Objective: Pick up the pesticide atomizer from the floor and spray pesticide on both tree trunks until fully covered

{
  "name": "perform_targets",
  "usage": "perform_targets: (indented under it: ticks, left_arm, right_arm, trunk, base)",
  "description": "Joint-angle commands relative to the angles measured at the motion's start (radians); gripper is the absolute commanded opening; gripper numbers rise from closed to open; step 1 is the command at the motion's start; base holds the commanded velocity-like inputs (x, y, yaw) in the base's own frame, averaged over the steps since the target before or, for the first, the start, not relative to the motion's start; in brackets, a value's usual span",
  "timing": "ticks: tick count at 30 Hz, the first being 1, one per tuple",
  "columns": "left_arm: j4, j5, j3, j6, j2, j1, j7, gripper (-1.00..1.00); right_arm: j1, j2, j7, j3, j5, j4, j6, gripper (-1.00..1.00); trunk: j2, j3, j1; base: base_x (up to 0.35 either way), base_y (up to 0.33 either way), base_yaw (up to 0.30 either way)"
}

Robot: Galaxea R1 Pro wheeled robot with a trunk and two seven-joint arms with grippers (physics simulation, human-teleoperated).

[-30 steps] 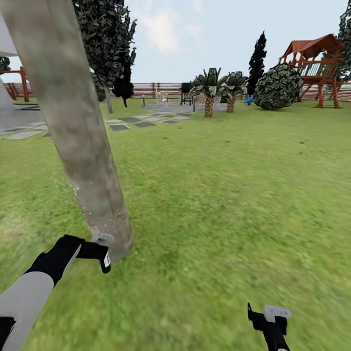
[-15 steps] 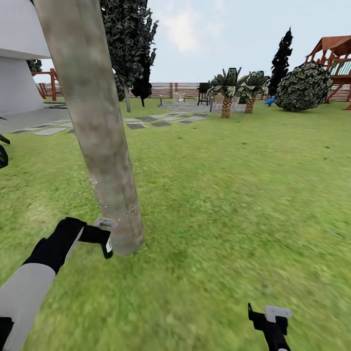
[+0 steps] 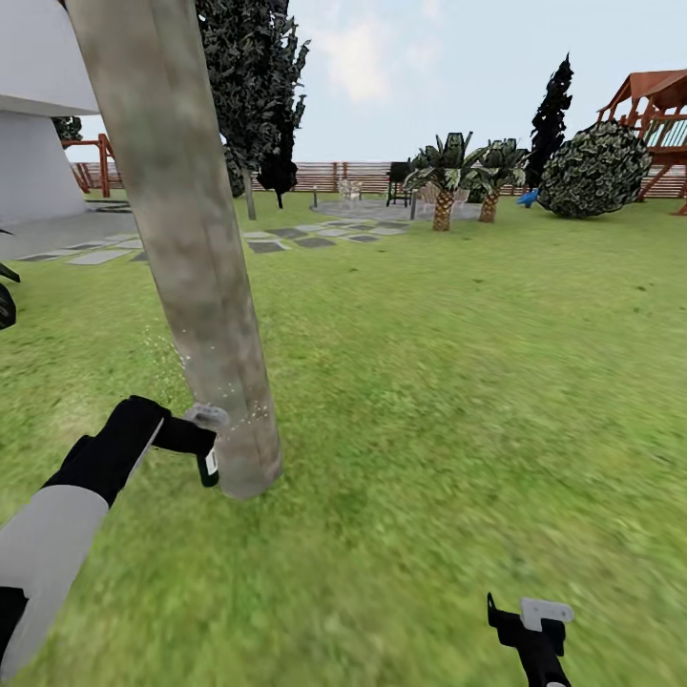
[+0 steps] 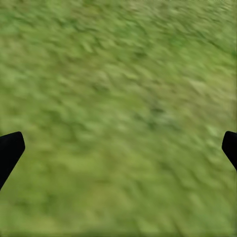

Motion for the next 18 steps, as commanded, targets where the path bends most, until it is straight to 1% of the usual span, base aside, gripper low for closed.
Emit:
perform_targets:
  ticks: [1,3,4,5,8,13,15,18]
  left_arm:
    - [0.001,0.000,-0.001,0.000,0.006,-0.014,0.000,-1.00]
    - [0.002,0.001,-0.001,0.001,0.028,-0.028,-0.001,-1.00]
    - [0.006,0.000,-0.001,0.001,0.054,-0.033,-0.029,-1.00]
    - [0.007,0.000,-0.001,0.001,0.057,-0.033,-0.056,-1.00]
    - [0.006,0.000,-0.003,0.002,0.053,-0.033,-0.064,-1.00]
    - [0.002,0.001,-0.003,0.000,0.047,-0.027,-0.066,-1.00]
    - [0.002,0.001,-0.005,0.000,0.046,-0.026,-0.067,-1.00]
    - [0.001,0.001,-0.004,0.000,0.046,-0.027,-0.067,-1.00]
  right_arm:
    - [0.000,0.000,0.000,0.000,0.000,0.000,0.000,1.00]
    - [0.000,0.000,0.000,0.000,0.000,0.000,0.000,1.00]
    - [0.000,0.000,0.000,0.000,0.000,0.000,0.000,1.00]
    - [0.000,0.000,0.000,0.000,0.000,0.000,0.000,1.00]
    - [0.000,0.000,0.000,0.000,0.000,0.000,0.000,1.00]
    - [0.000,0.000,0.000,0.000,0.000,0.000,0.000,1.00]
    - [0.000,0.000,0.000,0.000,0.000,0.000,0.000,1.00]
    - [0.000,0.000,0.000,0.000,0.000,0.000,0.000,1.00]
  trunk:
    - [0.000,0.000,0.000]
    - [0.000,0.000,0.000]
    - [0.000,0.000,0.000]
    - [0.000,0.000,0.000]
    - [0.000,0.000,0.000]
    - [0.000,0.000,0.000]
    - [0.000,0.000,0.000]
    - [0.000,0.000,0.000]
  base:
    - [0.000,0.000,0.030]
    - [0.000,0.000,0.128]
    - [0.023,0.000,0.251]
    - [0.187,0.000,0.266]
    - [0.266,0.000,0.249]
    - [0.320,-0.023,0.027]
    - [0.184,-0.191,0.001]
    - [0.036,-0.256,0.000]
